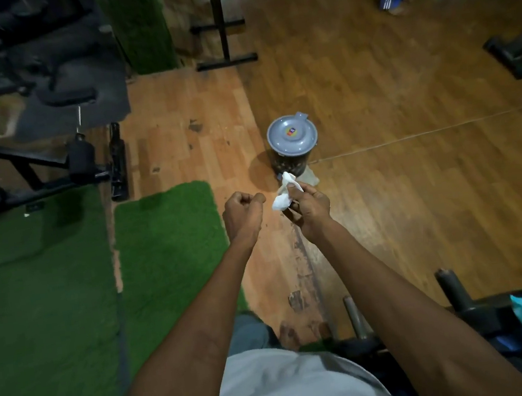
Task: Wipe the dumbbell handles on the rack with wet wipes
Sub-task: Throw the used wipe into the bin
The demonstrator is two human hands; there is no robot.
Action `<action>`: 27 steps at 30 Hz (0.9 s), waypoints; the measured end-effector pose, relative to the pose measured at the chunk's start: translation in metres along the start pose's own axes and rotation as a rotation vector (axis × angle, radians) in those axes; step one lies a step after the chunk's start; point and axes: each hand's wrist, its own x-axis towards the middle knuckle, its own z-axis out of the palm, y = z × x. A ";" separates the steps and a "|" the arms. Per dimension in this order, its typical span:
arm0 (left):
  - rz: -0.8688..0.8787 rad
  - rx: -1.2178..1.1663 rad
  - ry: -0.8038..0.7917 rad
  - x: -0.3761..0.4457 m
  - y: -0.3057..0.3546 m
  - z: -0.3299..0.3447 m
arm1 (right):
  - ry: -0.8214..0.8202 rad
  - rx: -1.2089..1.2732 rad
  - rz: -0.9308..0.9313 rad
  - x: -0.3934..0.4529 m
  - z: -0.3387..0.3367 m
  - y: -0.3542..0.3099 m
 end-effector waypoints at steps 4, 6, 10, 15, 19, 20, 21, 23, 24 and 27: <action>0.009 0.025 -0.008 0.042 0.020 0.012 | -0.009 -0.006 -0.013 0.035 0.022 -0.019; 0.006 0.037 -0.022 0.074 0.030 0.021 | 0.007 0.006 -0.019 0.061 0.038 -0.031; 0.016 0.036 -0.064 0.141 0.062 0.036 | 0.056 0.038 -0.035 0.112 0.079 -0.061; 0.032 0.058 -0.131 0.219 0.111 0.040 | 0.122 0.064 -0.025 0.162 0.135 -0.096; 0.019 0.059 -0.173 0.276 0.138 0.047 | 0.160 0.075 -0.047 0.203 0.177 -0.113; 0.023 0.058 -0.178 0.288 0.143 0.049 | 0.173 0.080 -0.058 0.213 0.185 -0.116; 0.022 0.061 -0.181 0.300 0.146 0.052 | 0.181 0.078 -0.064 0.222 0.192 -0.120; 0.017 0.063 -0.183 0.320 0.153 0.060 | 0.192 0.071 -0.064 0.239 0.202 -0.126; 0.014 0.066 -0.185 0.329 0.156 0.064 | 0.199 0.070 -0.061 0.247 0.205 -0.130; 0.018 0.089 -0.205 0.353 0.168 0.077 | 0.221 0.072 -0.057 0.273 0.213 -0.141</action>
